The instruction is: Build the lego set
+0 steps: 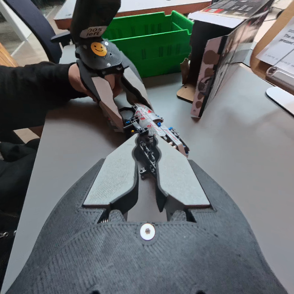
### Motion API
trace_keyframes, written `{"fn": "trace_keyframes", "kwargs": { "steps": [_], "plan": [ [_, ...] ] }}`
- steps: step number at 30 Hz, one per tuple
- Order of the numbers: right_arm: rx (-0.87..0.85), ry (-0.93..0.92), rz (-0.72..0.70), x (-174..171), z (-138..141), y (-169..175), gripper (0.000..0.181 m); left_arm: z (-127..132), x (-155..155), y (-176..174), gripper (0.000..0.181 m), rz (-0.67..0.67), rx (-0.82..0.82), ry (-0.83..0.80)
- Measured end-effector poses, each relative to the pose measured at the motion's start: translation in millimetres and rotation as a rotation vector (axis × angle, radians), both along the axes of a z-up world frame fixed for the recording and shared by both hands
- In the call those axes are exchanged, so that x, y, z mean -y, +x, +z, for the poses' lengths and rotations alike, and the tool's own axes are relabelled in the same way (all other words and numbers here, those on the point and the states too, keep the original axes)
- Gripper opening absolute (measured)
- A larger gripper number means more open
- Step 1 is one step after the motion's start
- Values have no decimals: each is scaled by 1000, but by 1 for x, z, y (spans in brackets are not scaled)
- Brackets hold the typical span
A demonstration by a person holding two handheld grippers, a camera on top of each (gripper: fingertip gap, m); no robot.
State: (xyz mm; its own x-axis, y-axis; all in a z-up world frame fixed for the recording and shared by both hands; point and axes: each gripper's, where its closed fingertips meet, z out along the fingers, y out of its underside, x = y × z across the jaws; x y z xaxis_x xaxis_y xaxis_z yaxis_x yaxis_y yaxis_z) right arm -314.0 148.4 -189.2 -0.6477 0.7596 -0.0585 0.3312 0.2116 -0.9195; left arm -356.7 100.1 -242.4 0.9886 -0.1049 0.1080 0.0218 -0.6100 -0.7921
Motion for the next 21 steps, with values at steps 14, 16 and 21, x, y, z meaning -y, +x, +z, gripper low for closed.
{"fn": "trace_keyframes", "kwargs": {
  "steps": [14,16,21],
  "plan": [
    [19,169,-17,16,-30,-10,14,18,-5,9,59,21,-111,1],
    [22,143,1,19,-29,-9,11,20,-6,9,61,11,-120,-1],
    [32,52,-6,17,-25,-13,10,7,-14,11,73,-38,-154,-70]
  ]
}}
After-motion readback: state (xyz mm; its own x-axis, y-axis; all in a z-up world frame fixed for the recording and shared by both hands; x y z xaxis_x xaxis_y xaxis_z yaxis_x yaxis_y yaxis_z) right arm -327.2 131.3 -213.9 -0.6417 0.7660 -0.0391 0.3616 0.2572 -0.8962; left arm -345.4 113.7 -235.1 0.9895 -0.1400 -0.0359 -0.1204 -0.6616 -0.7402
